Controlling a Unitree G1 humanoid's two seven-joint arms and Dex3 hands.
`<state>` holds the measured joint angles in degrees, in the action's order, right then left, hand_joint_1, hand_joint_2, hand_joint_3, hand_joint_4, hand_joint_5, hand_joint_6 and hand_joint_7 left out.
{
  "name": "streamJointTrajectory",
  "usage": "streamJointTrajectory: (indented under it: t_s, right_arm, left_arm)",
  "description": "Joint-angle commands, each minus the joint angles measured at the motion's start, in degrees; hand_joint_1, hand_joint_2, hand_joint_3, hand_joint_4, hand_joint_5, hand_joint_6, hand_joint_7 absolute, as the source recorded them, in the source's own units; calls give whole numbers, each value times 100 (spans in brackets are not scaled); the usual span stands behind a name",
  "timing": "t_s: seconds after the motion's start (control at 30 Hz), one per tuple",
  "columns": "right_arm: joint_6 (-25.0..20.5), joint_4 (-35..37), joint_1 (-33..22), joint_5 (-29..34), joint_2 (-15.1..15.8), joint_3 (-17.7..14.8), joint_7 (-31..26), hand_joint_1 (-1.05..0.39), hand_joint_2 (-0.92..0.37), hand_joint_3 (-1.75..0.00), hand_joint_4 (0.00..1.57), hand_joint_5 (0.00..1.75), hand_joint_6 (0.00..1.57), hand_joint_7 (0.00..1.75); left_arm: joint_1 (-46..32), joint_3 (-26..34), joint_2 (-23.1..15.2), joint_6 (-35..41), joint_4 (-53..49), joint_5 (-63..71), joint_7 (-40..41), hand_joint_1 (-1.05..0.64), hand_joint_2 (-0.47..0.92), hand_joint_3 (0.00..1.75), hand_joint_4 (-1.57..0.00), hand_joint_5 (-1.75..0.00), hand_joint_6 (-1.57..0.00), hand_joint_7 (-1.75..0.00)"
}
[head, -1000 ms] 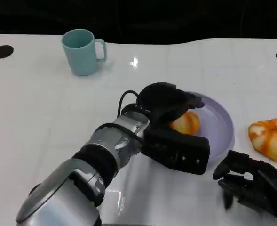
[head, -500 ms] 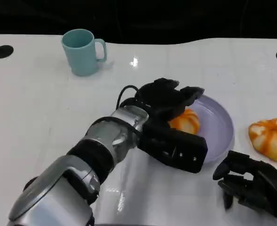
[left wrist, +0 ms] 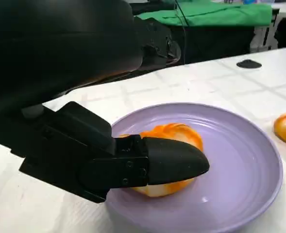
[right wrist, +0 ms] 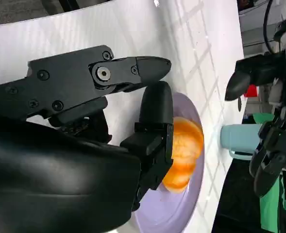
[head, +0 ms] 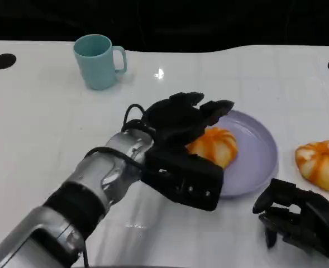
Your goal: Grasp the bread from the table and place it into the plate.
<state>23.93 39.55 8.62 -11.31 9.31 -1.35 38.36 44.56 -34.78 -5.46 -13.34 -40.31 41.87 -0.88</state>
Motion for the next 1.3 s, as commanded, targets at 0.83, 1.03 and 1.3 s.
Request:
streamJointTrajectory:
  t_s: [0.83,1.03,1.3]
  right_arm:
    - [-475,-257,-313,109,105,41,-82,-50,-92,-27,65,175,64,139]
    - [-422,-260,-339,83,101,31,-25,-51,-92,-28,65,175,64,139]
    - [-412,-250,-326,92,107,32,-18,-52,-92,-27,66,175,64,141]
  left_arm:
    - [-2618,1510,-436,-2933,1163,-1613,1509,-33,79,59,-46,-98,-62,-42]
    - [-3071,1778,-284,-3418,1285,-2760,935,-25,56,104,-62,-114,-68,-73]
    - [-3702,2085,25,-3246,1655,-3765,231,-20,48,126,-72,-124,-75,-98]
